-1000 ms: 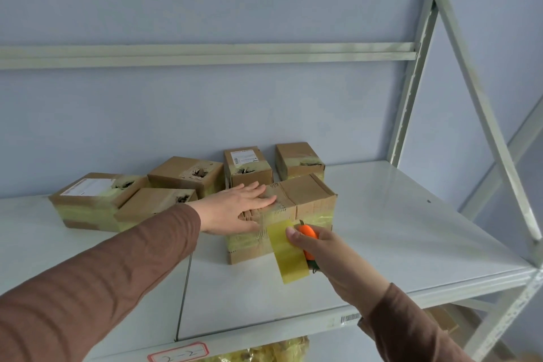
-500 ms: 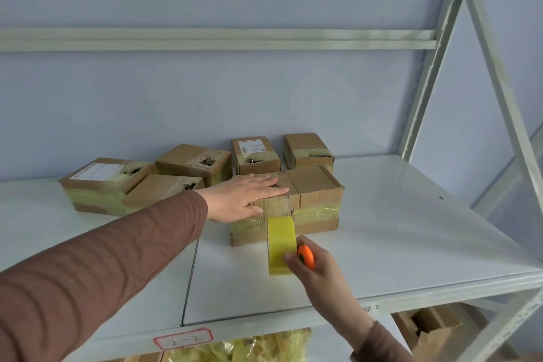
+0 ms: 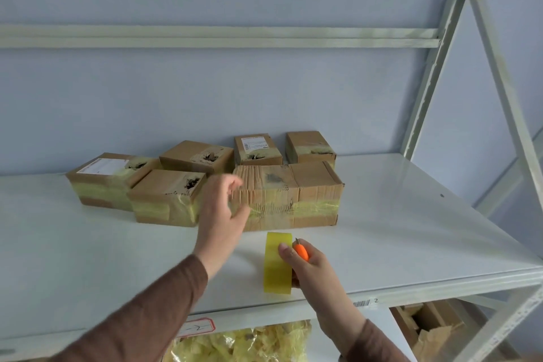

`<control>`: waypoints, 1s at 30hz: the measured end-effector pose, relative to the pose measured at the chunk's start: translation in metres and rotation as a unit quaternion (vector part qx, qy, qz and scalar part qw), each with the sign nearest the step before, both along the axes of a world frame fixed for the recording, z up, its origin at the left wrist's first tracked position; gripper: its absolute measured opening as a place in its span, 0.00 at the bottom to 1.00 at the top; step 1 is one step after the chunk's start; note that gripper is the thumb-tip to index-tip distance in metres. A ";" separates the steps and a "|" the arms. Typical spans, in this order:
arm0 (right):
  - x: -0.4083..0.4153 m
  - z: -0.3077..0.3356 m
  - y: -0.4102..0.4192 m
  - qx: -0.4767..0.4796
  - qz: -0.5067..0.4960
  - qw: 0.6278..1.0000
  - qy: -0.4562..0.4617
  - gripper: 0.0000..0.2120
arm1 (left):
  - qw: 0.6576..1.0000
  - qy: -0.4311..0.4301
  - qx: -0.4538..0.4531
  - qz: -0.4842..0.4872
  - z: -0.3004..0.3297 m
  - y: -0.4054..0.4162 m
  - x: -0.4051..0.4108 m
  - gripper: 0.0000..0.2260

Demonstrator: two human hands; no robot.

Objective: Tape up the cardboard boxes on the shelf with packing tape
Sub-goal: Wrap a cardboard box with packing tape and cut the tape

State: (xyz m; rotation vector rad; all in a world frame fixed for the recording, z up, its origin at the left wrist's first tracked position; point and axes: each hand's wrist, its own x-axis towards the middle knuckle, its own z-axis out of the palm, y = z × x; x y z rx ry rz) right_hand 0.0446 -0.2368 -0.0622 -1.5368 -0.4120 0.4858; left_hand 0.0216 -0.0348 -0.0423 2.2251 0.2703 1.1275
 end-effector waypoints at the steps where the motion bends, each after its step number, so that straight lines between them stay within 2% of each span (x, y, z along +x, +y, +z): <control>1: 0.001 -0.001 -0.001 -0.003 0.005 1.000 -0.003 0.21 | 0.987 0.021 -0.153 -0.031 -0.006 -0.013 -0.004 0.09; 2: 0.001 -0.002 -0.002 -0.008 0.013 1.000 -0.007 0.20 | 0.953 0.090 -0.282 -0.072 -0.009 -0.025 -0.003 0.07; 3: 0.002 -0.003 -0.003 -0.012 0.022 1.000 -0.010 0.19 | 0.914 0.173 -0.352 -0.106 -0.012 -0.032 0.000 0.12; 4: 0.002 -0.003 -0.004 -0.016 0.030 0.999 -0.017 0.19 | 0.881 0.238 -0.385 -0.135 -0.014 -0.037 0.003 0.18; 6: 0.005 -0.001 -0.009 -0.032 0.022 0.998 -0.050 0.19 | 0.848 0.273 -0.419 -0.174 -0.014 -0.042 0.007 0.20; 9: 0.029 0.004 -0.017 -0.033 -0.070 0.992 -0.098 0.14 | 0.844 0.252 -0.439 -0.176 -0.011 -0.044 0.009 0.12; 11: 0.052 0.011 -0.019 -0.077 -0.097 0.984 -0.130 0.13 | 0.839 0.253 -0.449 -0.175 -0.011 -0.045 0.009 0.10; 14: 0.081 0.026 -0.015 -0.183 -0.064 0.957 -0.214 0.10 | 0.834 0.241 -0.464 -0.177 -0.009 -0.047 0.008 0.11; 17: 0.095 0.046 -0.010 -0.239 -0.006 0.918 -0.317 0.07 | 0.831 0.233 -0.472 -0.180 -0.008 -0.049 0.007 0.12; 22: 0.102 0.061 -0.007 -0.281 0.055 0.811 -0.510 0.07 | 0.831 0.217 -0.482 -0.174 -0.011 -0.050 0.009 0.12; 25: 0.103 0.064 -0.002 -0.290 0.093 0.762 -0.572 0.10 | 0.832 0.216 -0.481 -0.175 -0.014 -0.050 0.010 0.13; 28: 0.107 0.064 0.007 -0.287 0.114 0.695 -0.649 0.09 | 0.833 0.214 -0.480 -0.173 -0.015 -0.051 0.010 0.12; 30: 0.111 0.061 0.012 -0.330 0.131 0.657 -0.665 0.07 | 0.837 0.211 -0.478 -0.165 -0.014 -0.051 0.011 0.12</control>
